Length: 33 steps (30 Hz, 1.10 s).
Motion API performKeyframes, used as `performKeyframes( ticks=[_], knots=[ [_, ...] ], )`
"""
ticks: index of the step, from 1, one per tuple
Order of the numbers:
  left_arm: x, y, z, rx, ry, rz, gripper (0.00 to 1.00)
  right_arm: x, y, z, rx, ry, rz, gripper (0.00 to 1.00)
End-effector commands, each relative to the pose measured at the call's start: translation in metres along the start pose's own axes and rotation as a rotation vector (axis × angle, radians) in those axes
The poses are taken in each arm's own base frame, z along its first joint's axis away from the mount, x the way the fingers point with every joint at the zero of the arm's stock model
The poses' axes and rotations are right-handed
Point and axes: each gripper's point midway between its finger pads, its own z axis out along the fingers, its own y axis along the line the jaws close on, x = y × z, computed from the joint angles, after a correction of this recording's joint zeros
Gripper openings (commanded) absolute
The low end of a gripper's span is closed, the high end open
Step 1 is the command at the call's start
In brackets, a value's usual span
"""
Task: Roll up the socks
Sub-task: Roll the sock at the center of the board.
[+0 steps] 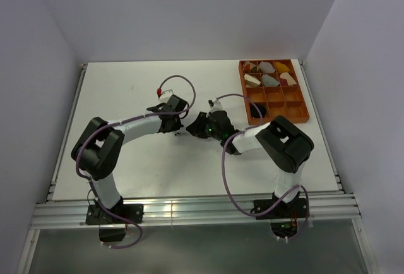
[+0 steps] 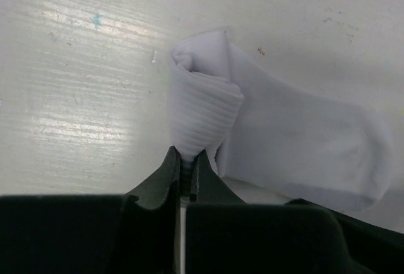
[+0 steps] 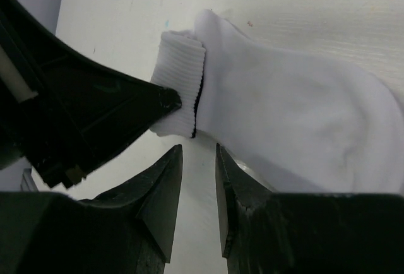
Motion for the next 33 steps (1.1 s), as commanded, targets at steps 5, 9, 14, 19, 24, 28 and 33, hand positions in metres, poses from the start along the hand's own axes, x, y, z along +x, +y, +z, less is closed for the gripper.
performKeyframes(
  ticks=[5, 9, 14, 19, 24, 28, 33],
  knots=[
    [0.029, 0.014, -0.007, -0.072, 0.092, 0.092, 0.0, -0.023, 0.027, 0.022, -0.057, -0.054, 0.071, 0.34],
    [0.03, 0.012, -0.01, -0.05, 0.098, 0.107, 0.0, -0.028, 0.034, 0.03, -0.068, -0.055, 0.111, 0.39],
    [0.034, 0.01, -0.012, -0.028, 0.11, 0.117, 0.0, -0.023, 0.029, 0.042, -0.038, -0.027, 0.146, 0.45],
    [0.034, 0.006, -0.013, -0.009, 0.111, 0.118, 0.0, -0.019, 0.028, 0.053, -0.03, -0.003, 0.158, 0.45],
    [0.034, 0.003, -0.013, 0.007, 0.114, 0.123, 0.0, -0.017, 0.033, 0.06, -0.068, 0.009, 0.153, 0.45],
    [0.035, 0.0, -0.013, 0.021, 0.119, 0.12, 0.0, -0.015, 0.03, 0.065, -0.065, 0.016, 0.151, 0.44],
    [0.036, -0.002, -0.016, 0.041, 0.119, 0.113, 0.0, -0.006, 0.021, 0.069, -0.046, 0.041, 0.164, 0.12]
  ],
)
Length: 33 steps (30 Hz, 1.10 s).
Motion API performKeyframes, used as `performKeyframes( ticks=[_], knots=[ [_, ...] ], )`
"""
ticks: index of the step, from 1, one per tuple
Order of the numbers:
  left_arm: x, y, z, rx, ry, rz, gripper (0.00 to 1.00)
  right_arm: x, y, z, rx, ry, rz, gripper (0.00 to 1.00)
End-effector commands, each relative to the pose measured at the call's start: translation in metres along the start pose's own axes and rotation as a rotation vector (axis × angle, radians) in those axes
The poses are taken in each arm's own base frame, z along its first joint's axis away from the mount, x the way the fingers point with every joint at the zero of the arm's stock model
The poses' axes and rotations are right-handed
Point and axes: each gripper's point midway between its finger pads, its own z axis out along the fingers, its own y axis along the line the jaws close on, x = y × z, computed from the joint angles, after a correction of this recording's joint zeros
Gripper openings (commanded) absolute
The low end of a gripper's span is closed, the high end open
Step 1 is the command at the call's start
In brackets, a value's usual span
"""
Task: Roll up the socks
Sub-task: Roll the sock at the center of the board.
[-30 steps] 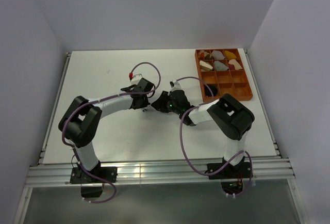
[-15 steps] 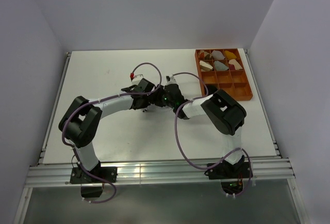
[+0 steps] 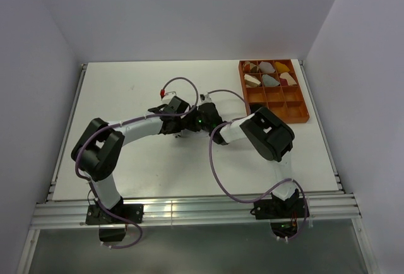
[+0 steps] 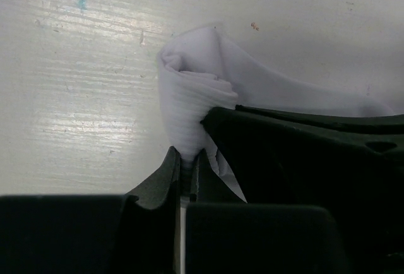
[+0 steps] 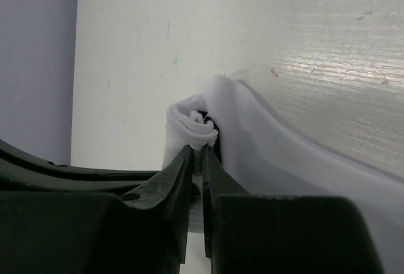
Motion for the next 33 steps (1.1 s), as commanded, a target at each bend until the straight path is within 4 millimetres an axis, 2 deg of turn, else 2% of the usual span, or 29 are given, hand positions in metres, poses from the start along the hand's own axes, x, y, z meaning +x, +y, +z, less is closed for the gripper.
performKeyframes(
  ticks=[1, 2, 5, 7, 8, 9, 10, 11, 12, 13, 16, 18, 19, 20, 22, 25, 27, 33],
  knots=[
    [0.023, -0.001, -0.008, 0.039, 0.078, 0.035, 0.0, -0.004, 0.004, 0.008, -0.02, -0.007, 0.007, 0.07],
    [0.022, -0.001, -0.012, 0.045, 0.072, 0.031, 0.0, -0.001, -0.002, 0.007, -0.008, -0.003, 0.011, 0.0],
    [0.016, -0.002, -0.019, 0.071, 0.042, 0.013, 0.04, 0.005, -0.014, 0.004, 0.008, 0.006, 0.011, 0.0],
    [0.014, -0.002, -0.022, 0.087, 0.025, -0.007, 0.13, 0.0, -0.016, 0.001, 0.014, -0.006, 0.006, 0.0],
    [0.009, -0.003, -0.028, 0.105, 0.01, -0.022, 0.19, -0.001, -0.017, 0.0, 0.019, -0.005, -0.014, 0.0],
    [0.007, -0.005, -0.03, 0.123, 0.004, -0.033, 0.33, 0.0, -0.018, -0.001, 0.033, 0.001, -0.018, 0.0],
    [0.011, -0.002, -0.031, 0.132, 0.014, -0.041, 0.39, -0.001, -0.019, -0.002, 0.04, -0.002, -0.019, 0.0],
    [0.002, -0.004, -0.037, 0.161, -0.014, -0.073, 0.46, -0.001, -0.021, -0.003, 0.045, -0.001, -0.023, 0.0],
    [-0.001, -0.003, -0.04, 0.176, -0.02, -0.087, 0.57, 0.0, -0.021, -0.004, 0.048, 0.003, -0.026, 0.0],
    [-0.007, -0.003, -0.046, 0.215, -0.039, -0.121, 0.62, 0.001, -0.021, -0.005, 0.048, 0.005, -0.026, 0.0],
    [-0.013, 0.005, -0.055, 0.279, -0.054, -0.178, 0.62, 0.001, -0.021, -0.006, 0.046, 0.01, -0.029, 0.0],
    [-0.022, 0.003, -0.06, 0.348, -0.079, -0.225, 0.61, 0.002, -0.021, -0.006, 0.048, 0.015, -0.035, 0.0],
    [-0.022, 0.012, -0.059, 0.36, -0.081, -0.253, 0.61, 0.001, -0.02, -0.005, 0.048, 0.015, -0.04, 0.0],
    [-0.026, 0.008, -0.061, 0.412, -0.087, -0.278, 0.6, 0.001, -0.019, -0.006, 0.047, 0.014, -0.045, 0.0],
    [-0.023, 0.017, -0.054, 0.42, -0.076, -0.309, 0.59, 0.001, -0.019, -0.006, 0.044, 0.012, -0.047, 0.0],
    [-0.018, 0.017, -0.042, 0.438, -0.028, -0.333, 0.58, 0.0, -0.019, -0.006, 0.048, 0.011, -0.053, 0.0],
    [-0.012, 0.011, -0.038, 0.464, 0.007, -0.335, 0.58, -0.001, -0.019, -0.006, 0.048, 0.008, -0.054, 0.0],
    [-0.014, 0.002, -0.027, 0.507, 0.009, -0.377, 0.58, -0.002, -0.018, -0.005, 0.045, 0.007, -0.059, 0.0]
  ],
)
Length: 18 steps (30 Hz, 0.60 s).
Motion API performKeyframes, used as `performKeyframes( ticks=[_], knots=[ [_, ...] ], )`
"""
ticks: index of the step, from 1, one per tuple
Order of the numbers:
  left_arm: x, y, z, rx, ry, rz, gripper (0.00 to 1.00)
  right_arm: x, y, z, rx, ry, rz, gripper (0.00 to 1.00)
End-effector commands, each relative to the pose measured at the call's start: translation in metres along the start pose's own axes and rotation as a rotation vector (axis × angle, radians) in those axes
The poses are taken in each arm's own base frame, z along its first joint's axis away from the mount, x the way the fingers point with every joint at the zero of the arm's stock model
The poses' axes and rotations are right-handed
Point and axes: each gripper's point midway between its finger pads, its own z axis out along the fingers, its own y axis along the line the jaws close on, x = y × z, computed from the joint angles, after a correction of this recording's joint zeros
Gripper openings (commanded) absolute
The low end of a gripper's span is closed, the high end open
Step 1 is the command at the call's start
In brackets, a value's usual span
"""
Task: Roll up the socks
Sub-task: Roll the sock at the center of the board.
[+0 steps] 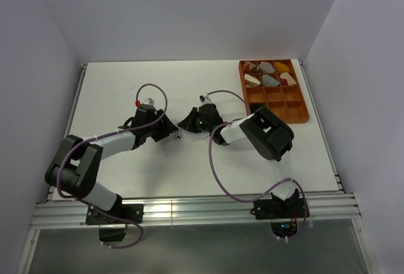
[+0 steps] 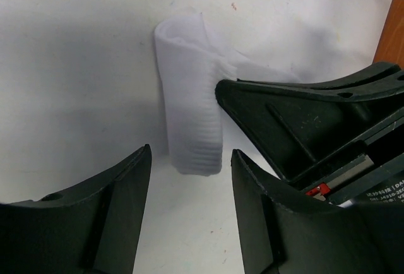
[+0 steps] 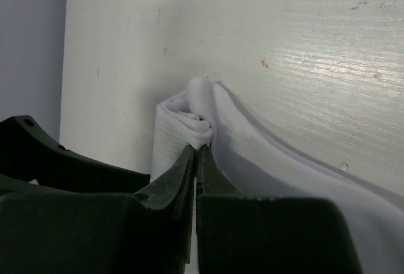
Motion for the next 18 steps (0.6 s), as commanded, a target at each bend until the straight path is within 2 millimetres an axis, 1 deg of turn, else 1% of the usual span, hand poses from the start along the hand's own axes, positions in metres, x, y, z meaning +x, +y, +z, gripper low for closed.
performKeyframes(
  ticks=[1, 7, 12, 16, 18],
  knots=[
    [-0.008, -0.017, 0.006, 0.085, -0.017, -0.021, 0.58, -0.008, -0.005, -0.004, 0.036, -0.018, -0.029, 0.0],
    [-0.001, -0.001, 0.017, 0.058, -0.003, -0.044, 0.56, -0.005, -0.007, -0.004, 0.038, -0.011, -0.027, 0.0],
    [-0.003, 0.011, 0.022, 0.046, -0.012, -0.068, 0.55, -0.005, -0.005, -0.004, 0.033, -0.01, -0.032, 0.0],
    [-0.001, 0.014, 0.028, 0.06, 0.008, -0.079, 0.55, -0.005, -0.006, -0.003, 0.034, -0.009, -0.03, 0.0],
    [0.005, 0.016, 0.032, 0.061, 0.033, -0.083, 0.55, -0.004, -0.006, -0.003, 0.034, -0.006, -0.03, 0.0]
  ],
)
